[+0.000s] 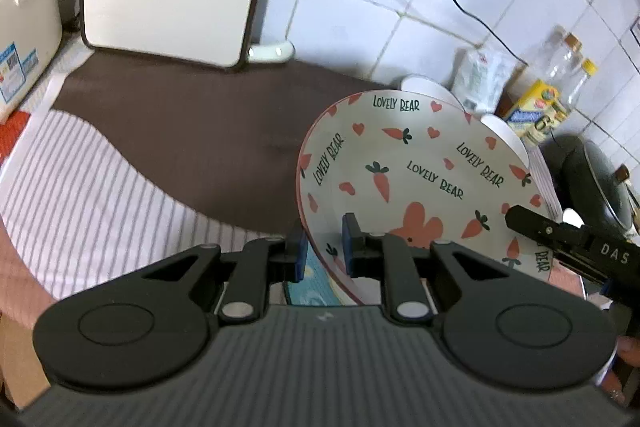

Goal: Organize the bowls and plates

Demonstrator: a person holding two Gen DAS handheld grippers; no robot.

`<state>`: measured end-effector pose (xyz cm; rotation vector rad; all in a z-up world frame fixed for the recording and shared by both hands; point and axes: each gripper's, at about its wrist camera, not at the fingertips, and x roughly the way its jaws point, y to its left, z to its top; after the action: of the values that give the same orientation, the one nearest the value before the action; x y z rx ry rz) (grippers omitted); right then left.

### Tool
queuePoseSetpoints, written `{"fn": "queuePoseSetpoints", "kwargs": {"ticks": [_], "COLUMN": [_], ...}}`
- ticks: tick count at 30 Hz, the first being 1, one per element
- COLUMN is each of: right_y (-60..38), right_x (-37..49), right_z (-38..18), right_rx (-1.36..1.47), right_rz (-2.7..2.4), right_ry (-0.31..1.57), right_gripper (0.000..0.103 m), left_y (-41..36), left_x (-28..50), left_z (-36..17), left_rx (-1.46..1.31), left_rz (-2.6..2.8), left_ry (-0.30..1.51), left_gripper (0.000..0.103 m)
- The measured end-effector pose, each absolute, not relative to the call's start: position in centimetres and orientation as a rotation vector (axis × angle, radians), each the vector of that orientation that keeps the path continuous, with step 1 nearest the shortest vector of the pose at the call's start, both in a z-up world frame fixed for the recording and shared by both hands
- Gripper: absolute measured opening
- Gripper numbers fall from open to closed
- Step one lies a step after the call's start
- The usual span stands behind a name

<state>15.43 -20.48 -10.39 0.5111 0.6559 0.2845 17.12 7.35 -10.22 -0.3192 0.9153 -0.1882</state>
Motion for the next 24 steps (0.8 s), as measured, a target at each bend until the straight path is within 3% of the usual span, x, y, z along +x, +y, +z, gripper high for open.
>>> {"fn": "queuePoseSetpoints", "kwargs": {"ticks": [24], "right_y": [-21.6], "right_x": [11.4], "right_z": [-16.0], "right_rx": [0.519], "right_rz": [0.217], "right_ry": [0.778], "right_gripper": [0.019], "left_y": [4.6], "left_x": [14.1], "left_z": [-15.0], "left_rx": [-0.316], "left_rz": [-0.144], "left_ry": [1.100], "left_gripper": [0.018]}}
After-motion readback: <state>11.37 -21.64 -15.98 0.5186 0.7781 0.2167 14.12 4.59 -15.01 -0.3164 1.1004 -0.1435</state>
